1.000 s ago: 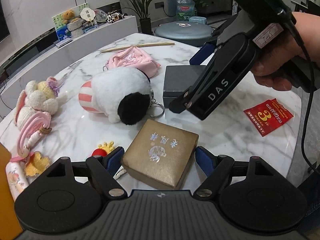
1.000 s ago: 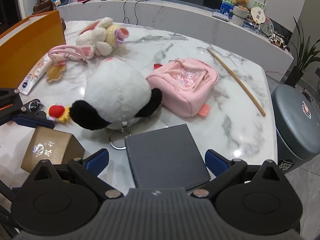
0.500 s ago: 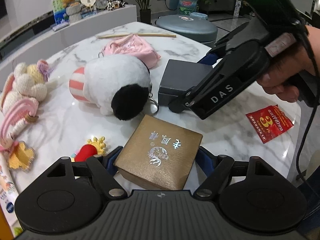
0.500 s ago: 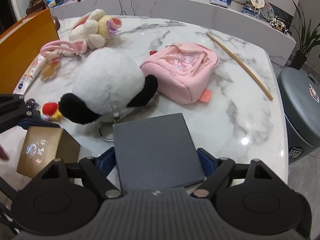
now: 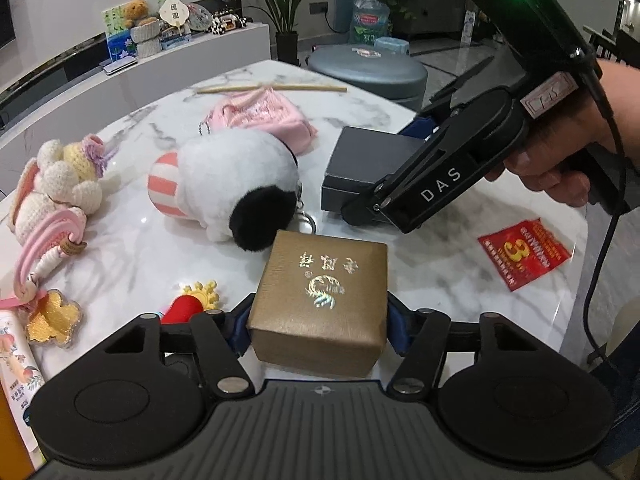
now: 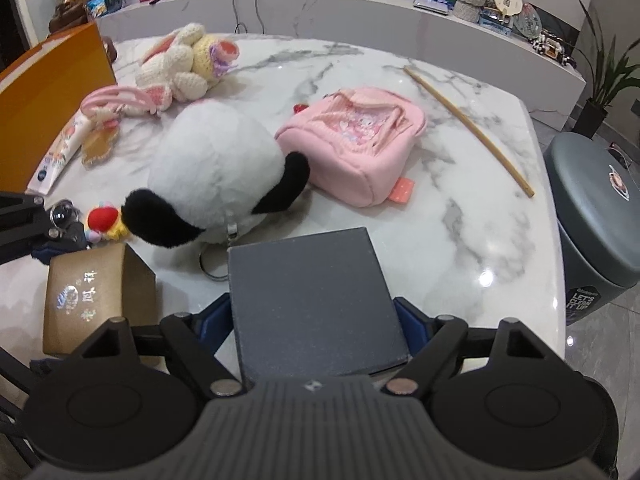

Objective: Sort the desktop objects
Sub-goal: 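Close the left gripper on the gold box while the right gripper grasps the dark grey box, then carry the gold box and grey box with both grippers over the orange box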

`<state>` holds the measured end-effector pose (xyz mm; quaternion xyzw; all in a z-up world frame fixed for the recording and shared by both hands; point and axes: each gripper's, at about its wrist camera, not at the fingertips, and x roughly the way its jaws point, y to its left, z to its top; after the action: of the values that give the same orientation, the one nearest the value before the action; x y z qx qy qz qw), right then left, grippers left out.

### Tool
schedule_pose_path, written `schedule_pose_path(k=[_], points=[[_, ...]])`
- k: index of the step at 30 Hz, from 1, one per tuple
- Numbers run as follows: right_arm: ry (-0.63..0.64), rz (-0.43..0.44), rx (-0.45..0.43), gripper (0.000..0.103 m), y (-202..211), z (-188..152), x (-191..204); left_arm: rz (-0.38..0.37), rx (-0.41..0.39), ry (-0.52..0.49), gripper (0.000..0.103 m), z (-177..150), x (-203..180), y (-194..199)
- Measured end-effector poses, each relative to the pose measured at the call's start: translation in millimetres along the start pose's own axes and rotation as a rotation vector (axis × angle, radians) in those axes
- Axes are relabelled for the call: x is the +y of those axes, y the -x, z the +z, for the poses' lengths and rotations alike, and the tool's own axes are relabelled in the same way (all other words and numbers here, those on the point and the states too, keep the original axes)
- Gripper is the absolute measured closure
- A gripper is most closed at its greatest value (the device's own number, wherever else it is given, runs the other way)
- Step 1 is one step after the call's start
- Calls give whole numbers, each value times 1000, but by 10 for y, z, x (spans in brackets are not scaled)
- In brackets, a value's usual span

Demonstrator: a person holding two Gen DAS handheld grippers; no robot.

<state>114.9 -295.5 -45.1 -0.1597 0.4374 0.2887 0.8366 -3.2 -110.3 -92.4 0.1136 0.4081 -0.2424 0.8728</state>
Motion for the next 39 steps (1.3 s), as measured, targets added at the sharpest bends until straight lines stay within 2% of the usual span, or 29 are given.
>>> schedule_pose_path(k=[11, 17, 29, 39], points=[[-11, -27, -18, 20, 190, -8, -34, -5, -44, 1, 35, 59, 5, 212], [-16, -35, -61, 20, 379, 70, 9, 0, -88, 10, 35, 120, 33, 469], [35, -52, -92, 20, 541, 287, 334, 66, -179, 103, 35, 182, 442, 1180], [76, -65, -107, 20, 568, 452, 658, 116, -215, 144, 35, 116, 672, 1511]])
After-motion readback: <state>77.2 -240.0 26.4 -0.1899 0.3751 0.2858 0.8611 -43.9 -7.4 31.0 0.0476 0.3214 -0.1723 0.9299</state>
